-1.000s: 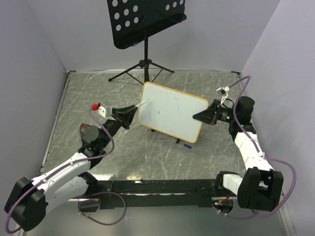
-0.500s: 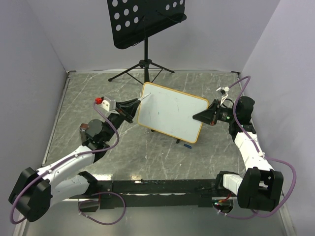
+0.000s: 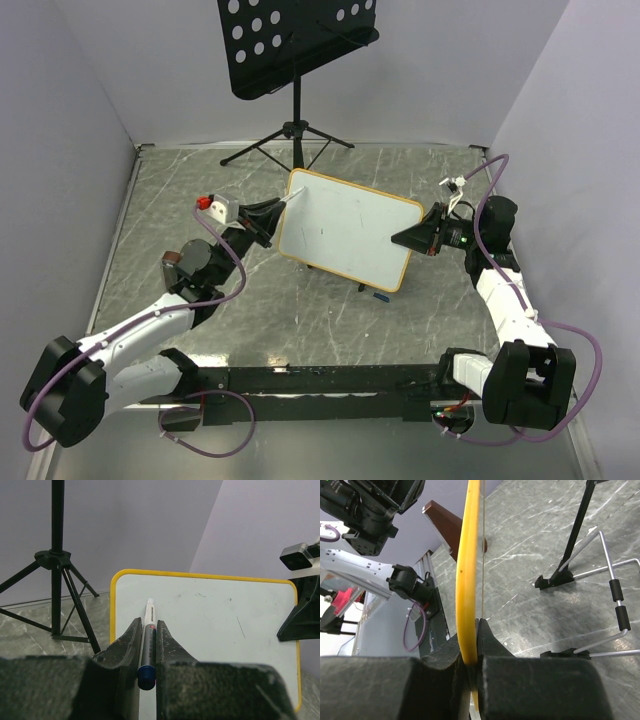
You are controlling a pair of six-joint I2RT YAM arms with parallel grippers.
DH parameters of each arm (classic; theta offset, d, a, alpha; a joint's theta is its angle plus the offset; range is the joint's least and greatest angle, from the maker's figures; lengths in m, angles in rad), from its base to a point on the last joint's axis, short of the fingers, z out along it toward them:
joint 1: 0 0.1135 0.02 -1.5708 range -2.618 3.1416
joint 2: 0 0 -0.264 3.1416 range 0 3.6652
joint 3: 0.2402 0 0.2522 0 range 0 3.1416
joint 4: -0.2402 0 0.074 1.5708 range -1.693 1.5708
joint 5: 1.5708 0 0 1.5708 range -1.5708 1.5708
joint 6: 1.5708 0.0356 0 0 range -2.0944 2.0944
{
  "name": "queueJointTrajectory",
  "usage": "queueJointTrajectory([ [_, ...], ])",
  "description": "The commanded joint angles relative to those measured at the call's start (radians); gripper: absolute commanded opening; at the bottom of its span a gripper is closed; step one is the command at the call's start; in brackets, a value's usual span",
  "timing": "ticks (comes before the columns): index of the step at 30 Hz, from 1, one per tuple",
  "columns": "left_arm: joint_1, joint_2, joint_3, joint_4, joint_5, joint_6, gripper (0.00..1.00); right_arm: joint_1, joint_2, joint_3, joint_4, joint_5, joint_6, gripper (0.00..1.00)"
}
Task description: Write a sentence on the whiteboard
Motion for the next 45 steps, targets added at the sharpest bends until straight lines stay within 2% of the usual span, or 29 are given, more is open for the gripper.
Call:
queueJointTrajectory([
  [1,0.003,0.01,0.044,0.022,-0.007,0.029,0.01,0.004,-0.012,0.01,0.086,-0.046,-0.004,0.0],
  [20,0.003,0.001,0.032,-0.037,-0.007,0.035,0.01,0.005,-0.012,0.01,0.086,-0.047,-0.006,0.0],
  [45,0.003,-0.082,-0.069,-0.086,0.021,-0.011,0.01,0.005,-0.011,0.007,0.09,-0.046,-0.001,0.0],
])
